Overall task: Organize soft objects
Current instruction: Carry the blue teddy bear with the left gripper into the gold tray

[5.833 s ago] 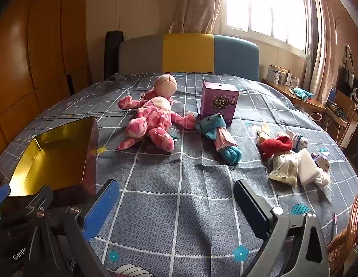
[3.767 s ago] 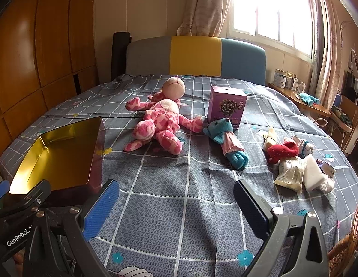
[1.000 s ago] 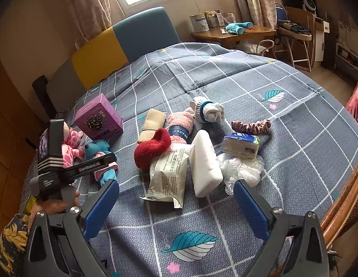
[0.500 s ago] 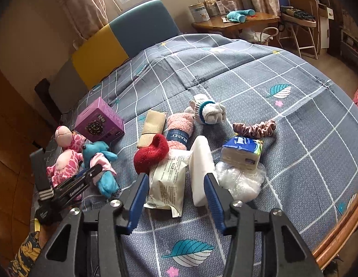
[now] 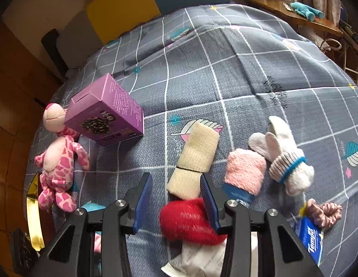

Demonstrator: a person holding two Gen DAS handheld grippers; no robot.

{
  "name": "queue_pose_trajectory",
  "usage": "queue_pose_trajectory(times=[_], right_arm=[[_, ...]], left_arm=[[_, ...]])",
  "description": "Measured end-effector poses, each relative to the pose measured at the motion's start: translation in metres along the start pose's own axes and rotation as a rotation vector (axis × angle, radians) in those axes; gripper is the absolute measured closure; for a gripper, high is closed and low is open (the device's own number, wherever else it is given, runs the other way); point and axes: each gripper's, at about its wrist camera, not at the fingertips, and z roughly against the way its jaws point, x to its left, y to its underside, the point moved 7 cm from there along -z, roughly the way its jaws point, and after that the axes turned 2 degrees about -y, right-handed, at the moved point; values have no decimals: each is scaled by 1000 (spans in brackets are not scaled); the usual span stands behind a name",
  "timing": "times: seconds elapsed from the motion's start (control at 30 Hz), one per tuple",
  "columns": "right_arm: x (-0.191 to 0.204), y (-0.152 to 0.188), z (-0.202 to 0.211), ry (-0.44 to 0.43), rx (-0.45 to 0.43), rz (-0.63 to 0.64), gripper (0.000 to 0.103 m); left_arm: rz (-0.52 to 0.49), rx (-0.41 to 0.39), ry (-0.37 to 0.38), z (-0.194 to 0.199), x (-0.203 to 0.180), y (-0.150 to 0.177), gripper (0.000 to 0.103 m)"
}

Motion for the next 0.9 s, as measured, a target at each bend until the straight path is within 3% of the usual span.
queue_pose_trajectory(times=[0.27,0.4,0.5,0.8,0.9], right_arm=[[-17,-15,-68,174,97,-37,58],[-11,-14,-64,204,79,27,76],[-5,-15,-39,175,14,28,91],[61,25,37,34,-135,160,93],[92,48,63,-22,-193,224,93]], left_arm=[[30,16,1,-8,12,10,75],[59,-14,-3,-2,17,9,79],[86,-53,2,12,21,3,79],[144,-192,31,87,35,-12,79],[191,-239,5,122,56,-6,79]])
